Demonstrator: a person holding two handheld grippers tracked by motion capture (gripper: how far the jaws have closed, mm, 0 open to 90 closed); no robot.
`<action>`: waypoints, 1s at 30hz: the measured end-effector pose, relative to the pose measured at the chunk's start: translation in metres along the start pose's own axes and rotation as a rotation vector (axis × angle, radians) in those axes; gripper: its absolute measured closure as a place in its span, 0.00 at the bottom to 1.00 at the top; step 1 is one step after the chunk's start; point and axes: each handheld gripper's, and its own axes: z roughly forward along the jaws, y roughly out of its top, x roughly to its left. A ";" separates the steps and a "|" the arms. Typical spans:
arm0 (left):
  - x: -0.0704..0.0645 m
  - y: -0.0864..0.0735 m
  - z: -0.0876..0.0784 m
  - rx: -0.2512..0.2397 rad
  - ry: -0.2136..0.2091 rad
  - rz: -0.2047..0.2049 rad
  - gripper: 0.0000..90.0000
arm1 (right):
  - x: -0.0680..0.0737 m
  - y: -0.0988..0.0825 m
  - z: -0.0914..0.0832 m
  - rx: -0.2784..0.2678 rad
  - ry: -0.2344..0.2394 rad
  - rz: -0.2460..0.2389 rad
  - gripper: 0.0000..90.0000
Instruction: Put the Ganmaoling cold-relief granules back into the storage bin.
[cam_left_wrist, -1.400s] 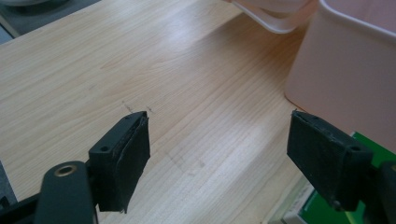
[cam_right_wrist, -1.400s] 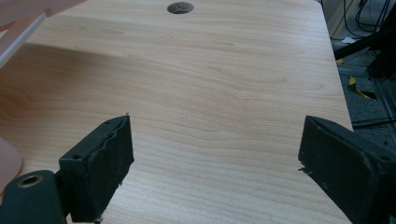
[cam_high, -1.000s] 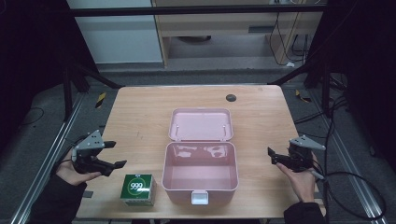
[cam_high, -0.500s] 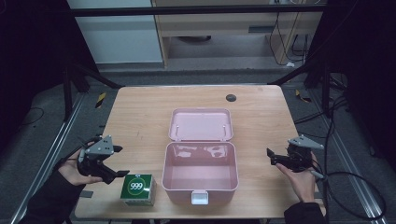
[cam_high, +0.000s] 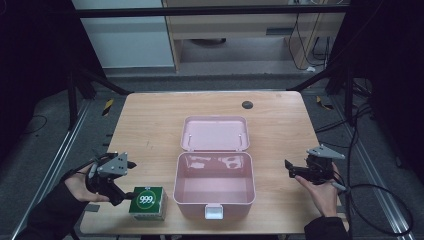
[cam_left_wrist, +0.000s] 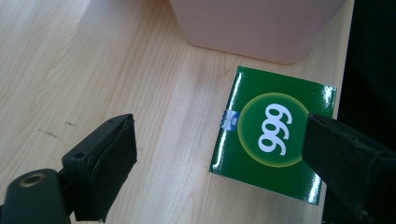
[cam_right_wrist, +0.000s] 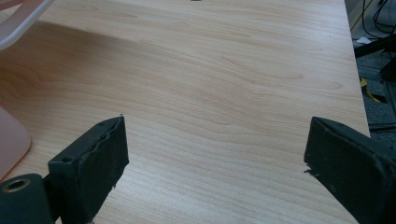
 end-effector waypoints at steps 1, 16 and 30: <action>-0.001 0.002 0.001 0.001 -0.003 0.006 0.10 | 0.000 0.000 0.001 0.001 0.000 -0.006 0.07; -0.009 0.012 0.011 0.045 -0.057 0.060 0.08 | 0.000 0.000 0.001 0.010 0.006 -0.007 0.06; -0.015 0.013 0.029 0.094 -0.088 0.077 0.08 | 0.001 -0.001 0.003 0.027 0.011 -0.016 0.04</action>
